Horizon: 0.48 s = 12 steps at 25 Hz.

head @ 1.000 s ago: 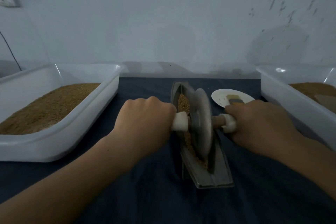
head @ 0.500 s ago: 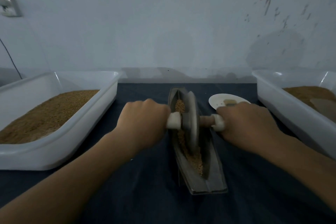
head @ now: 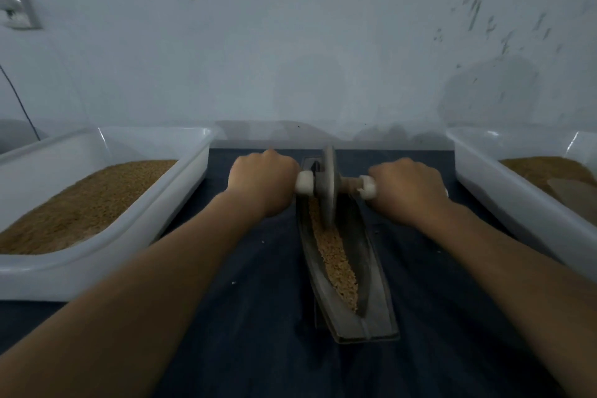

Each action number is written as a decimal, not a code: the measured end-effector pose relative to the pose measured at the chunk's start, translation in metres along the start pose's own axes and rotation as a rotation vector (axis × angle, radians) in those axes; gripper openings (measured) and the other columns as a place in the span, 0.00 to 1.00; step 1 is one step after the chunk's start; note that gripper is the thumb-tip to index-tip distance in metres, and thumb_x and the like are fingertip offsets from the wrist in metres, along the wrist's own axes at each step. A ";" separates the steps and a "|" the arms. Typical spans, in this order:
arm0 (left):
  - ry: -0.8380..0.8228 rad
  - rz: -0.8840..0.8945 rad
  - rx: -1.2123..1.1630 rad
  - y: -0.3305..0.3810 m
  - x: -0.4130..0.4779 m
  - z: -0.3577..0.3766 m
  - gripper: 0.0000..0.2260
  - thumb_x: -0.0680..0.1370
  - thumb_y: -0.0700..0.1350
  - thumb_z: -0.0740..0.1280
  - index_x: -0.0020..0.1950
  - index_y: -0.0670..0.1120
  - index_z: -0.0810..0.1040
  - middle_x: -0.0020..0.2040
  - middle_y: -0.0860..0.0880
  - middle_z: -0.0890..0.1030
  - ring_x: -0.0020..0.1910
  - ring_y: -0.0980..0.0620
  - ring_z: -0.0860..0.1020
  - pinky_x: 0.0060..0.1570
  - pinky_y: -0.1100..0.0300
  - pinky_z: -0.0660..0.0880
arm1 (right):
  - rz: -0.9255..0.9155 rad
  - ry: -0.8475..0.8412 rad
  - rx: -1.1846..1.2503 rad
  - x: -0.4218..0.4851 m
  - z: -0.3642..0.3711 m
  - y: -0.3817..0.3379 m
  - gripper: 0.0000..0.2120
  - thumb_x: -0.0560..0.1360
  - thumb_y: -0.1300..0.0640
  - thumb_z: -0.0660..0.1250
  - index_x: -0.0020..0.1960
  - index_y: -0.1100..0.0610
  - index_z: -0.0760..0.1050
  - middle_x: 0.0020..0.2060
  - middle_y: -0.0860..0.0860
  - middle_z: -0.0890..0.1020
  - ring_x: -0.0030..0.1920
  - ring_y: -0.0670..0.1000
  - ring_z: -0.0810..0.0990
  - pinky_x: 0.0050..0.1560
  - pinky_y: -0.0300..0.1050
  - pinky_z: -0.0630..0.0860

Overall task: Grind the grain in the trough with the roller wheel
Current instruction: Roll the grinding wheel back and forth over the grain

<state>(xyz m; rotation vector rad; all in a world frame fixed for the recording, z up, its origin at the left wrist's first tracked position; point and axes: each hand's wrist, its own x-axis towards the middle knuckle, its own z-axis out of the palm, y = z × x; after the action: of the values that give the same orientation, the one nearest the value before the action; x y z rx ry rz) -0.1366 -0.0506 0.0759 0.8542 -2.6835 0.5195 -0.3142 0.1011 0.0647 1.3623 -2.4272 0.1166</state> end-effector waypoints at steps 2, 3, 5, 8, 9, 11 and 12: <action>0.079 0.042 0.031 0.004 -0.033 0.000 0.05 0.74 0.49 0.69 0.44 0.53 0.74 0.35 0.52 0.68 0.31 0.50 0.70 0.31 0.55 0.64 | -0.041 0.045 -0.050 -0.032 0.002 0.007 0.13 0.73 0.41 0.64 0.38 0.48 0.68 0.37 0.45 0.76 0.34 0.49 0.73 0.31 0.44 0.65; 0.137 0.075 0.040 0.004 -0.051 -0.002 0.11 0.72 0.51 0.71 0.40 0.55 0.68 0.32 0.54 0.63 0.26 0.53 0.63 0.28 0.58 0.59 | -0.077 0.092 -0.082 -0.052 0.001 0.010 0.14 0.71 0.38 0.61 0.36 0.46 0.65 0.35 0.45 0.73 0.33 0.49 0.73 0.29 0.43 0.63; 0.216 0.172 0.062 0.000 -0.070 -0.008 0.20 0.66 0.55 0.75 0.37 0.57 0.62 0.29 0.56 0.56 0.24 0.57 0.53 0.25 0.63 0.49 | -0.137 0.160 -0.061 -0.082 -0.002 0.016 0.14 0.69 0.34 0.56 0.33 0.42 0.58 0.29 0.43 0.67 0.28 0.48 0.70 0.27 0.39 0.56; 0.143 0.174 0.073 0.002 -0.059 -0.007 0.16 0.70 0.54 0.73 0.38 0.57 0.65 0.30 0.56 0.59 0.25 0.55 0.57 0.25 0.61 0.53 | -0.097 0.141 -0.066 -0.078 -0.004 0.016 0.15 0.69 0.34 0.55 0.32 0.43 0.60 0.29 0.43 0.68 0.28 0.48 0.70 0.27 0.40 0.55; 0.101 0.120 0.038 0.003 -0.047 0.000 0.10 0.73 0.53 0.70 0.40 0.57 0.68 0.32 0.54 0.61 0.27 0.53 0.61 0.27 0.58 0.59 | -0.056 0.110 -0.097 -0.064 -0.001 0.011 0.15 0.71 0.36 0.58 0.34 0.46 0.64 0.32 0.44 0.71 0.31 0.49 0.72 0.27 0.41 0.57; 0.053 0.033 -0.002 0.002 -0.017 0.009 0.03 0.76 0.50 0.67 0.47 0.54 0.74 0.36 0.53 0.66 0.33 0.49 0.69 0.34 0.53 0.66 | -0.022 0.087 -0.117 -0.026 0.003 0.000 0.13 0.74 0.43 0.66 0.38 0.49 0.66 0.36 0.45 0.74 0.34 0.50 0.73 0.30 0.42 0.60; 0.019 -0.001 -0.032 -0.001 -0.005 0.011 0.03 0.77 0.49 0.66 0.49 0.53 0.76 0.38 0.52 0.68 0.36 0.48 0.71 0.36 0.52 0.67 | -0.018 0.066 -0.103 -0.007 0.002 -0.005 0.11 0.74 0.46 0.68 0.40 0.48 0.68 0.38 0.47 0.76 0.37 0.51 0.74 0.33 0.43 0.63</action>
<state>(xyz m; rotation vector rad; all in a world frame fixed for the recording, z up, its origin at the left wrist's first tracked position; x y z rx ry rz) -0.1340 -0.0536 0.0650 0.8380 -2.6660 0.4808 -0.3073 0.1036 0.0595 1.3144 -2.3327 0.0304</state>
